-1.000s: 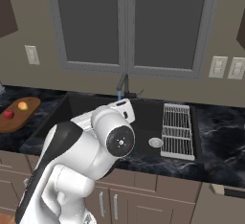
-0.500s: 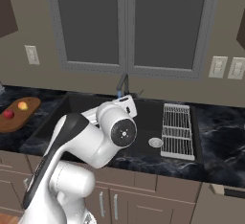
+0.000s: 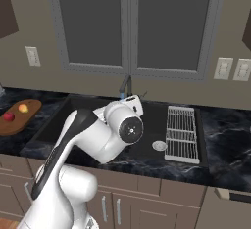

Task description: Pick the mango, apple from the sink and place them on the cutting board to airdry. Then turn off the sink faucet.

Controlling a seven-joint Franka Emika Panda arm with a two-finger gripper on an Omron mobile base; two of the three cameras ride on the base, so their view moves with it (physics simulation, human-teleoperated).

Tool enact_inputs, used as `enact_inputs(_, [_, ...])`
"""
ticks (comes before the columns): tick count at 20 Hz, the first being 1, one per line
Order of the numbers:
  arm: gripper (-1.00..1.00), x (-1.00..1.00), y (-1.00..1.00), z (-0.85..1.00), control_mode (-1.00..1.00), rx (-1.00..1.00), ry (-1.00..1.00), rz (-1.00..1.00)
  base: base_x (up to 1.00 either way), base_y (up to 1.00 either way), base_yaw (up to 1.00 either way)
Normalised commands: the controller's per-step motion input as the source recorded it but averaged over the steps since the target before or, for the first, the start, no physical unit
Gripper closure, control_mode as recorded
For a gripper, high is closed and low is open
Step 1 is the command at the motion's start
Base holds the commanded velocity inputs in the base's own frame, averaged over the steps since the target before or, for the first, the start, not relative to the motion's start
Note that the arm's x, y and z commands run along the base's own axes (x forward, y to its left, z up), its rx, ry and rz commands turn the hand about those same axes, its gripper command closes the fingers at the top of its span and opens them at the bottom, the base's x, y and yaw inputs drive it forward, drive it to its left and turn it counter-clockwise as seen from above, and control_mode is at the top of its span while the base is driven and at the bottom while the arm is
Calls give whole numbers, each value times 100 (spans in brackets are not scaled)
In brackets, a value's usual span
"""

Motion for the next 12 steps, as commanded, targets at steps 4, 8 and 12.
enact_inputs(4, [-100,30,-1,-13,-100,0,0,0,0,0,0])
enact_inputs(8, [-100,23,-4,-16,-100,0,0,0,0,0,0])
enact_inputs(12, [-100,25,-3,-19,-100,0,0,0,0,0,0])
